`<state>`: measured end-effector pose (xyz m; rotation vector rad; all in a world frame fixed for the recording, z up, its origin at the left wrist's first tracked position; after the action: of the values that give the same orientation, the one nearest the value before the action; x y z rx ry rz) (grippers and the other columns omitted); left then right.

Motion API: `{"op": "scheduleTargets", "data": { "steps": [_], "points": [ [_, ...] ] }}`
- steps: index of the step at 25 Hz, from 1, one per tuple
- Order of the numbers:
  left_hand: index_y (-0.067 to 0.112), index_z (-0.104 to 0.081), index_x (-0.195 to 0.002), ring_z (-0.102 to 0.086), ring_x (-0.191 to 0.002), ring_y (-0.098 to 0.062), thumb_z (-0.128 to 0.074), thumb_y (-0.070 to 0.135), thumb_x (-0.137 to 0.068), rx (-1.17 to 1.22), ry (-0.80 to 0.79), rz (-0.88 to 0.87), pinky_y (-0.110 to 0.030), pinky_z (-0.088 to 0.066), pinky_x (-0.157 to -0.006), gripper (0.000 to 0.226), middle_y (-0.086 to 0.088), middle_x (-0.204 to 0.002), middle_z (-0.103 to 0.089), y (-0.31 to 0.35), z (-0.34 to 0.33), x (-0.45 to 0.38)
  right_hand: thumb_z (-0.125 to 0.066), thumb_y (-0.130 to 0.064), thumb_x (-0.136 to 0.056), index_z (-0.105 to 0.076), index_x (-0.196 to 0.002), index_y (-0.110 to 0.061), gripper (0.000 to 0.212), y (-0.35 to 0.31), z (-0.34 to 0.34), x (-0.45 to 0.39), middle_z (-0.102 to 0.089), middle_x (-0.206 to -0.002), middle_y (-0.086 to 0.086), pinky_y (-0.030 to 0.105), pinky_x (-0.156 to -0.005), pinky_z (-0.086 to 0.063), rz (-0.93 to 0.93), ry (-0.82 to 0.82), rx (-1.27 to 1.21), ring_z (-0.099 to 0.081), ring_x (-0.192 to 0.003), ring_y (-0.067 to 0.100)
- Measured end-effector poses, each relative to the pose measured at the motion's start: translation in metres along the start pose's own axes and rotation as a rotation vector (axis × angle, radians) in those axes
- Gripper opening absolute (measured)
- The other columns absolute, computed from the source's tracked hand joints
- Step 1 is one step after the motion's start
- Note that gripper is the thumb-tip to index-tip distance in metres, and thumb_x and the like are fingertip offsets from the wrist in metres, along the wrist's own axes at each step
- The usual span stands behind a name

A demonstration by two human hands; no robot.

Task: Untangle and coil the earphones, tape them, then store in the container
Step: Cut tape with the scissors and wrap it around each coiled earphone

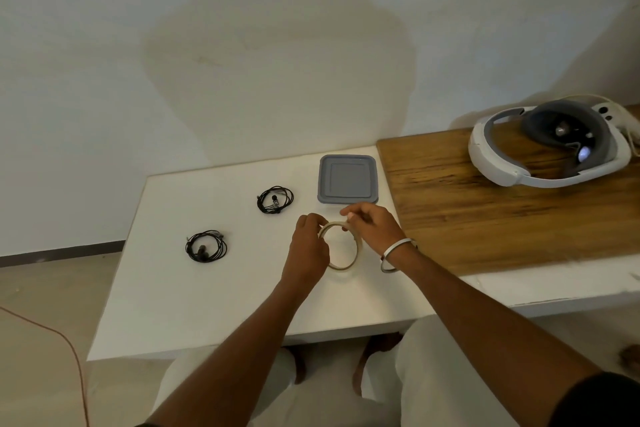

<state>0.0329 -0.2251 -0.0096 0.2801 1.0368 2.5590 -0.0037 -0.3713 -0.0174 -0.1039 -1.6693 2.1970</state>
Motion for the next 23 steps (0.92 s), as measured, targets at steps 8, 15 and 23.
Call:
{"op": "scheduleTargets", "data": {
  "steps": [8,15,23],
  "points": [
    [0.012,-0.055,-0.109,-0.053,-0.091,-0.014,-0.057,-0.006,-0.086,-0.038,-0.018,-0.001,-0.018,-0.045,-0.072,0.029,-0.002,-0.109,-0.055,-0.021,0.022,0.004,-0.055,-0.014,-0.092,-0.061,-0.115,-0.023,0.026,-0.024,-0.029,0.011,-0.071,-0.091,0.004,0.026,-0.065,-0.056,0.055,-0.282,0.071,-0.069,-0.079,0.02],
    [0.01,-0.055,-0.11,-0.053,-0.091,-0.014,-0.06,0.001,-0.088,-0.058,-0.045,0.032,-0.023,-0.049,-0.078,0.025,-0.006,-0.111,-0.057,-0.042,0.021,0.006,-0.065,-0.017,-0.086,-0.064,-0.111,-0.023,0.025,-0.026,-0.051,0.017,-0.067,-0.099,0.002,0.024,-0.064,-0.057,0.023,-0.449,0.163,-0.069,-0.08,0.017],
    [0.012,-0.055,-0.11,-0.054,-0.089,-0.014,-0.062,0.003,-0.088,-0.035,-0.093,0.034,-0.022,-0.049,-0.076,0.025,-0.006,-0.111,-0.058,-0.05,0.013,0.01,-0.063,-0.015,-0.087,-0.067,-0.097,-0.013,0.011,-0.021,-0.053,0.013,-0.07,-0.087,0.003,0.028,-0.069,-0.058,0.035,-0.373,0.237,-0.067,-0.072,0.015]
  ]
}}
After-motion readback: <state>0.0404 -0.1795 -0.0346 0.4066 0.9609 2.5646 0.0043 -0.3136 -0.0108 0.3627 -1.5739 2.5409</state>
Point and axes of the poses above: each hand's wrist, its own x-axis away from the middle knuckle, its own z-axis out of the back of the hand, y = z × x, the point moved 9 cm from there along -x, towards the middle knuckle
